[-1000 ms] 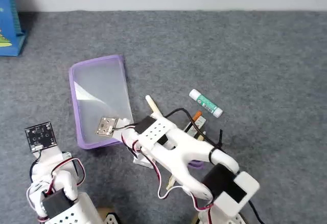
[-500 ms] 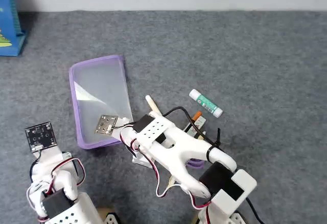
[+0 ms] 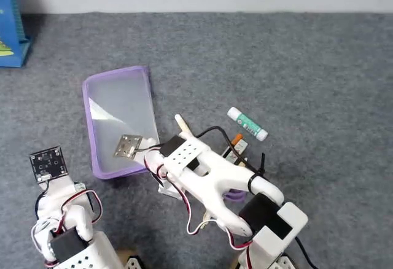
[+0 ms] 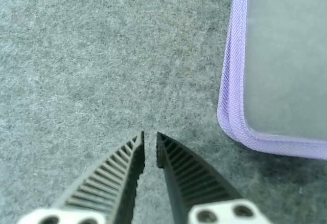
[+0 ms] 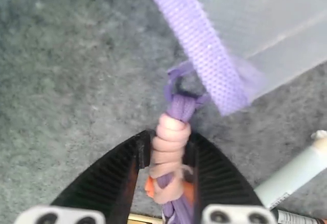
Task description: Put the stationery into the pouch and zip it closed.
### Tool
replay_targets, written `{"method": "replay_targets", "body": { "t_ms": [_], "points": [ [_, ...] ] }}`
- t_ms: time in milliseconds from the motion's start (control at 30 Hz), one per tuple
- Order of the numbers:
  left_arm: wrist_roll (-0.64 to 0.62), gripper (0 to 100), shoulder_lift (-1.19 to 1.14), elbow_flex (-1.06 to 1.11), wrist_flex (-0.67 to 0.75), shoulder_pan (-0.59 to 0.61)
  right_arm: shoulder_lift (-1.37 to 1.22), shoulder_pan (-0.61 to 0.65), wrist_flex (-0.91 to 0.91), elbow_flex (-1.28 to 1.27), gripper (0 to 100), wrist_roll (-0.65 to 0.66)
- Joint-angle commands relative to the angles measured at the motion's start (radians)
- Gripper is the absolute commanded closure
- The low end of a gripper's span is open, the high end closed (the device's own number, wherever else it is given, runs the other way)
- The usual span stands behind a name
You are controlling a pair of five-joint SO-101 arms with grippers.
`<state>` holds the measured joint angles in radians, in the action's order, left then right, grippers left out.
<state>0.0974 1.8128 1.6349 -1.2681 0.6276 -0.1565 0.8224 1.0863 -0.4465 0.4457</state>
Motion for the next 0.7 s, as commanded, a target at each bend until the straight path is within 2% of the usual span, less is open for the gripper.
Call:
{"method": "replay_targets", "body": {
  "t_ms": [0,133,300,433,667],
  "points": [
    [-0.003,95,0.011,-0.013,0.026,0.006,0.012,0.013,0.008,0.054,94.4,-0.014],
    [-0.003,95,0.011,-0.013,0.026,0.006,0.015,0.013,0.008,0.054,99.0,-0.014],
    [-0.003,95,0.011,-0.013,0.026,0.006,0.085,0.008,0.039,0.048,98.8,-0.014],
    [-0.003,95,0.011,-0.013,0.025,0.006,0.220,0.002,0.110,0.048,98.8,-0.015],
    [-0.008,95,0.011,-0.045,0.020,0.003,0.535,-0.099,0.185,0.052,98.8,-0.006]
  ]
}}
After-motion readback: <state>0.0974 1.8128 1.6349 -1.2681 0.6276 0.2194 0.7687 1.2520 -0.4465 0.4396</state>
